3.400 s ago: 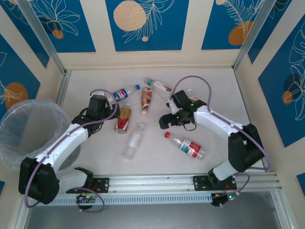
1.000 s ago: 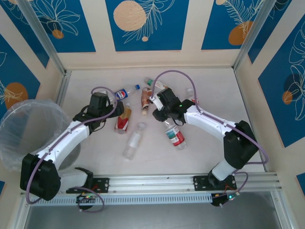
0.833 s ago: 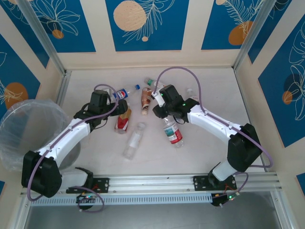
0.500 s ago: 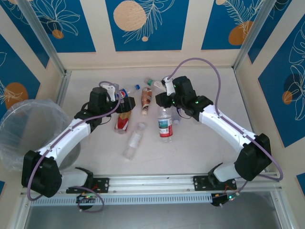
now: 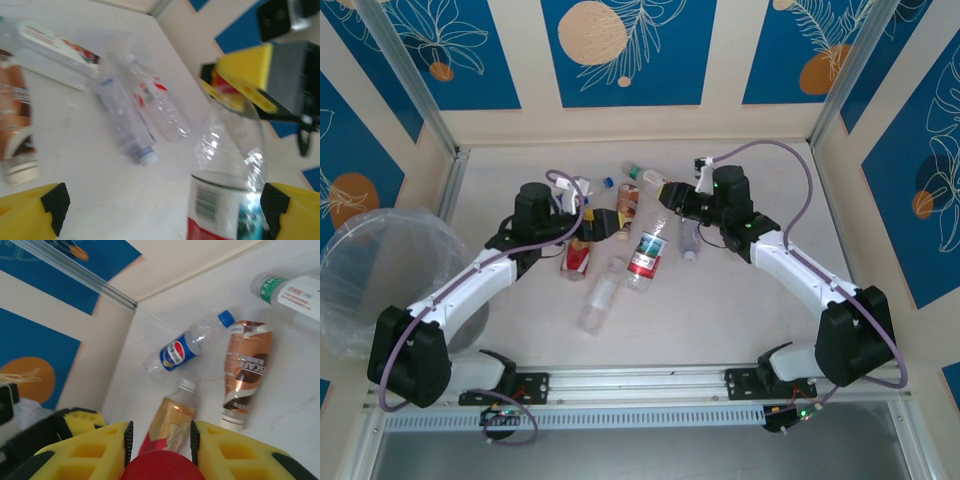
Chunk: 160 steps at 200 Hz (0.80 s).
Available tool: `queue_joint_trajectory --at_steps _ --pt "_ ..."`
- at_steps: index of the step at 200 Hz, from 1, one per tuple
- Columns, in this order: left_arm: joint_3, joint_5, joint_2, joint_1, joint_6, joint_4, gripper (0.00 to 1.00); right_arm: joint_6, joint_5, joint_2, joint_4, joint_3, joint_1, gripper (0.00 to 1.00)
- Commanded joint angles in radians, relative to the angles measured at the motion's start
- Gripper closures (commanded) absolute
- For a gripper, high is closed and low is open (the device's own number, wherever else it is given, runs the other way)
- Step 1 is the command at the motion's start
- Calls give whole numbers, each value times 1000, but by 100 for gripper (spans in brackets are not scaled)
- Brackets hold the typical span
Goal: Put the plastic bottles in the bin
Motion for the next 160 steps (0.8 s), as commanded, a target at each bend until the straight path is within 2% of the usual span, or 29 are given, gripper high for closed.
queue_joint_trajectory --at_steps 1,29,57,85,115,160 --pt "15 175 11 -42 41 38 1 100 -151 -50 231 -53 -7 100" --pt "30 272 12 -89 112 42 1 103 -196 -61 335 -81 1 100" --pt "46 249 29 -106 151 9 1 94 -269 -62 428 -82 16 100" --pt "62 396 66 -114 131 98 1 37 -276 -67 432 -57 54 100" --pt "61 336 50 -116 154 131 2 13 -229 -74 419 -39 85 100" --pt "66 438 100 -121 86 230 7 31 -249 -55 517 -58 94 100"
